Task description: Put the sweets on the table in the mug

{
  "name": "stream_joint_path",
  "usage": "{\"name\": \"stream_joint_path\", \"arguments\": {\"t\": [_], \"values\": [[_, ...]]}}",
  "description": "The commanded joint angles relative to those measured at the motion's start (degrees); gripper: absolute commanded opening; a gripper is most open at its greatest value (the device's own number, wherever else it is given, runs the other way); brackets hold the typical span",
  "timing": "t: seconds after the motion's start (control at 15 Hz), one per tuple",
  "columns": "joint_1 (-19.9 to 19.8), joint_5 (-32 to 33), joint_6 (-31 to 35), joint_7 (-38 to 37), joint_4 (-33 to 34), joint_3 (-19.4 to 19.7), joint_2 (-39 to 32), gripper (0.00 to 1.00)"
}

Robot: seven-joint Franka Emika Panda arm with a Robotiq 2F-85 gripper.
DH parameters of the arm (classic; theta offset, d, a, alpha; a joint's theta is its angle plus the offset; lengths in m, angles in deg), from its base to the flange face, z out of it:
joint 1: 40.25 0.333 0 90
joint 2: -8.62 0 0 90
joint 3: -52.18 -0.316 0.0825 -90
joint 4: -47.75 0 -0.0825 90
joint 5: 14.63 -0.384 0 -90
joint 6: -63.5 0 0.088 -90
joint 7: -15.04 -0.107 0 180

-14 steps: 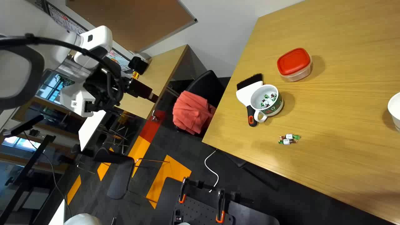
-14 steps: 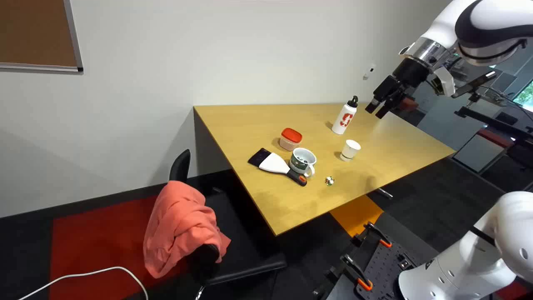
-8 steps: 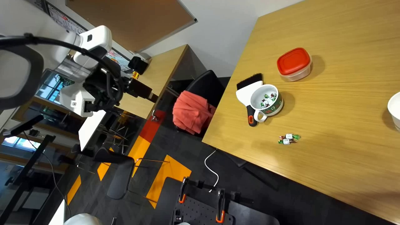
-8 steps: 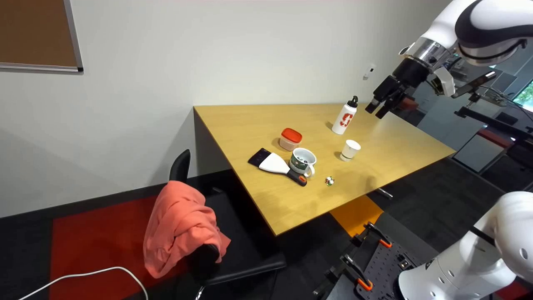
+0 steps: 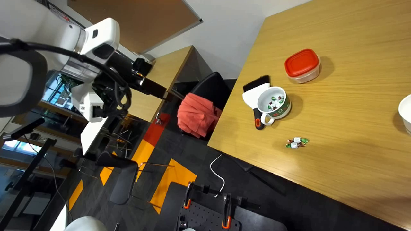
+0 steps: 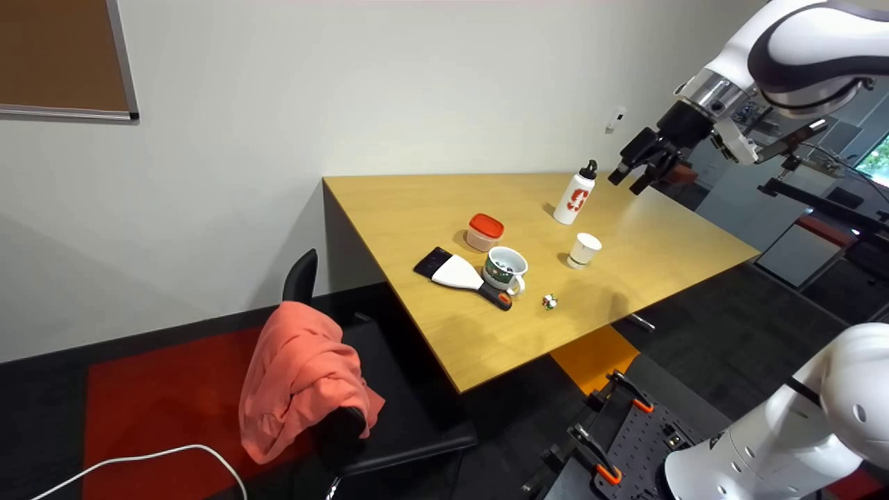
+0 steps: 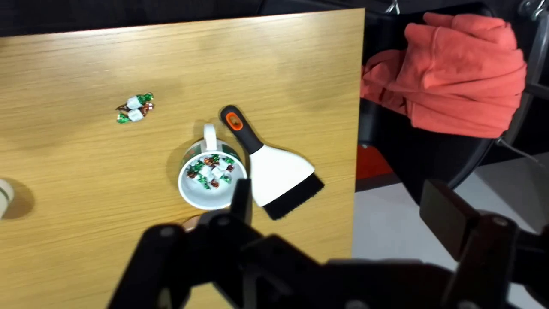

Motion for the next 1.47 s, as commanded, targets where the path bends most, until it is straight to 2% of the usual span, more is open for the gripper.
{"name": "stream_joint_path", "arguments": {"t": [0.0, 0.4, 0.73, 1.0, 1.07, 1.13, 1.4], "values": [[-4.30, 2.98, 6.48, -5.66, -2.18, -1.55, -3.57, 1.00], [-7.99, 4.25, 23.54, -14.39, -8.00, -0.85, -15.15, 1.00], [-10.25, 4.30, 37.77, -20.45, -7.80, 0.82, -28.67, 1.00], [-11.07, 3.68, 41.03, -22.75, -5.50, 4.29, -36.77, 1.00], [-11.05, 3.31, 39.79, -22.35, -4.75, 5.06, -37.62, 1.00], [-10.25, 3.52, 40.08, -20.52, -6.97, 4.99, -35.26, 1.00], [-10.41, 3.37, 40.06, -20.50, -5.09, 6.02, -37.91, 1.00]]}}
